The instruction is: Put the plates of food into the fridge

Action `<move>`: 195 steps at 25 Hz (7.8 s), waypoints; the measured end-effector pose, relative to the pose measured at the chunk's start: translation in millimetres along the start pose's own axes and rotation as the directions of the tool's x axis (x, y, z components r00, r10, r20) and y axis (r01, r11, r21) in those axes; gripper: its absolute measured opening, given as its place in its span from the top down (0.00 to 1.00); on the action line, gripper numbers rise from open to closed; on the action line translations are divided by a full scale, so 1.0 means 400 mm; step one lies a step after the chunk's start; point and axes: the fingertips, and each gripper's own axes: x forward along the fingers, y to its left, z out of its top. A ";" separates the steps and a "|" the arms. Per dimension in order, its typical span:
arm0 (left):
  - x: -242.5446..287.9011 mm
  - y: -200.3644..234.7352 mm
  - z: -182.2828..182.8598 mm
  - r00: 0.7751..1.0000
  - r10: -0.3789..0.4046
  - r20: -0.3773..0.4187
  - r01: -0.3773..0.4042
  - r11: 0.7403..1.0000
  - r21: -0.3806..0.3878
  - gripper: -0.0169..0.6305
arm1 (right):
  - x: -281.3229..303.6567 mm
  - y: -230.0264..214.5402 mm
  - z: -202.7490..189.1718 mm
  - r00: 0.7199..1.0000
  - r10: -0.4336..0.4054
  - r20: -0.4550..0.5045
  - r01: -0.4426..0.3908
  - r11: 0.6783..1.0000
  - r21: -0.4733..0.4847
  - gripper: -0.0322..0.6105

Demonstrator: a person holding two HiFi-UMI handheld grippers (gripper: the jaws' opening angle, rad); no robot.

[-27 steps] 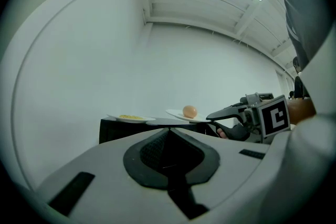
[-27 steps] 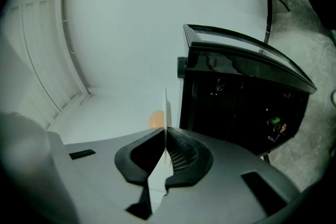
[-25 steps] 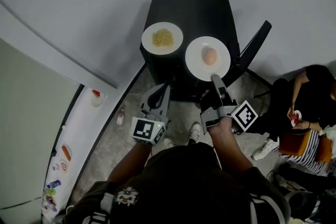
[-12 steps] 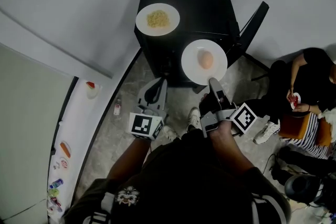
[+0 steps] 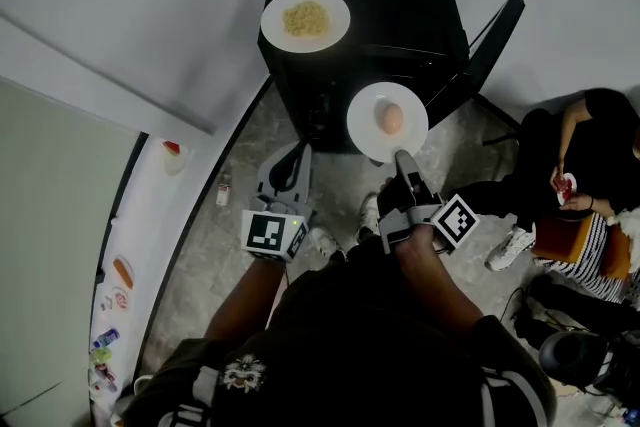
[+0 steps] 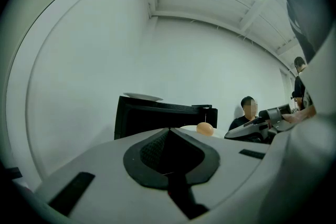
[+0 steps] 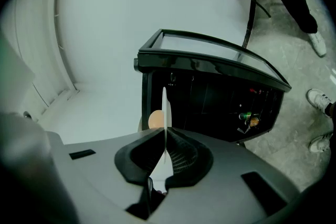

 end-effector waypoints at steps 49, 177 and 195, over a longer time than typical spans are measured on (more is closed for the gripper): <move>0.093 0.059 -0.070 0.995 0.067 -0.071 -0.070 0.997 -0.032 0.94 | 0.378 -0.220 0.211 0.942 -0.164 0.293 0.139 0.985 0.105 0.90; 0.331 0.193 0.175 0.964 0.191 0.184 0.178 0.051 -0.983 0.82 | 0.170 0.272 0.026 0.959 0.196 -0.204 -0.226 0.094 -0.970 0.91; 0.321 0.173 0.165 0.970 0.166 0.177 0.164 0.090 -0.982 0.90 | 0.185 0.274 -0.006 0.952 0.191 -0.241 -0.262 0.093 -0.961 0.91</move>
